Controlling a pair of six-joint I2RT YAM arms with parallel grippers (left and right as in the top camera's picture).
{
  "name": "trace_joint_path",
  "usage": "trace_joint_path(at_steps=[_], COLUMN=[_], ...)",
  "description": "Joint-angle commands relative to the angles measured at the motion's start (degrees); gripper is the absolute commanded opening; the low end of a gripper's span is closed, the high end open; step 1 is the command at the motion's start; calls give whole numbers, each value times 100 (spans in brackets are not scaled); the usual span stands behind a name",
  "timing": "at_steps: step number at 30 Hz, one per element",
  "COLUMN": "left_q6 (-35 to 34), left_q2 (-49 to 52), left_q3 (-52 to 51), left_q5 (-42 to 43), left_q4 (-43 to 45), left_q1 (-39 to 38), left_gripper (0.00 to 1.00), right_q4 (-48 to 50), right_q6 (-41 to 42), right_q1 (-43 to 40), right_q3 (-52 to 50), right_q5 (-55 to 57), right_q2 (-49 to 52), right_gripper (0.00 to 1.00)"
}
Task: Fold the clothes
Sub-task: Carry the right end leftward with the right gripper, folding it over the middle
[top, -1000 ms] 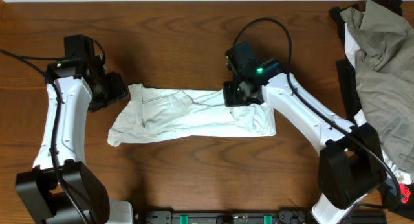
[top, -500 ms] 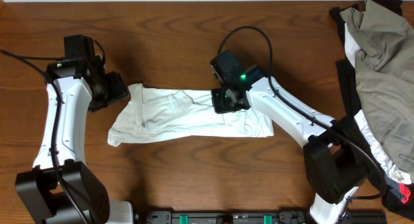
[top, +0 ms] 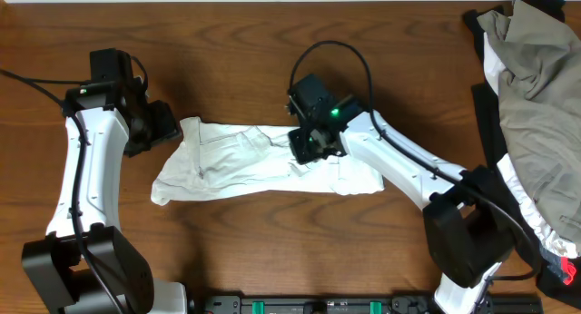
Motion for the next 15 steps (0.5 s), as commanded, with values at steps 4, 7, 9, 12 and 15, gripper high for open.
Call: trace_joint_path(at_steps=[4, 7, 9, 12, 15], left_q6=[7, 9, 9, 9, 9], left_q2=[37, 37, 37, 37, 37], left_q3=[0, 0, 0, 0, 0], left_q5=[-42, -42, -44, -44, -42], left_q4=[-11, -11, -13, -13, -15], left_q1=[28, 28, 28, 28, 28], left_gripper=[63, 63, 63, 63, 63], right_q4=[-446, -866, -977, -931, -925], right_q6=[4, 48, 271, 599, 1198], right_q1=[-179, -179, -190, -225, -254], right_q3=[70, 42, -125, -422, -748], right_q5=[656, 848, 1211, 1493, 1840], right_q2=[-726, -706, -664, -634, -619], right_gripper=[43, 43, 41, 39, 36])
